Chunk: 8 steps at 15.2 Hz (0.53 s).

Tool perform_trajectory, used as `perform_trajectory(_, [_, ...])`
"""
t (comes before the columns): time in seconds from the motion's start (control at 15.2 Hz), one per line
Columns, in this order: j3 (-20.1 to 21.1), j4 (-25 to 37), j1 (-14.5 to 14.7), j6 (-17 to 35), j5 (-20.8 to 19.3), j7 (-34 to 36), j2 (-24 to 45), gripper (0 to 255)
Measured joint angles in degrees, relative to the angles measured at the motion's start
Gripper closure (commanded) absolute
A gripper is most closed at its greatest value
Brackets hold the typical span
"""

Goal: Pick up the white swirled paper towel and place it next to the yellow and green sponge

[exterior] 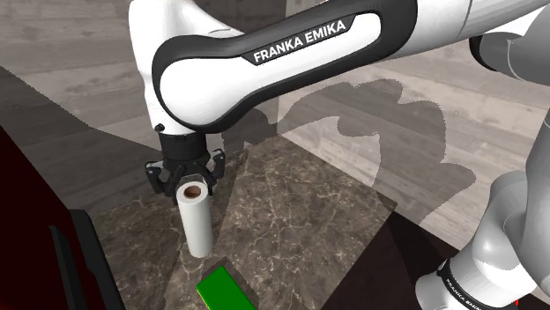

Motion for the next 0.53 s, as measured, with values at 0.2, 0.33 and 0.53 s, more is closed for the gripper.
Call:
perform_trajectory(0.2, [-0.04, -1.14, 0.04, 1.57, -0.13, 0.03, 0.44, 255])
perform_trajectory(0.33, [-0.04, -1.13, 0.10, 1.79, -0.19, 0.11, 0.67, 255])
perform_trajectory(0.53, [-0.05, -1.14, 0.11, 1.87, -0.21, 0.12, 0.73, 255])
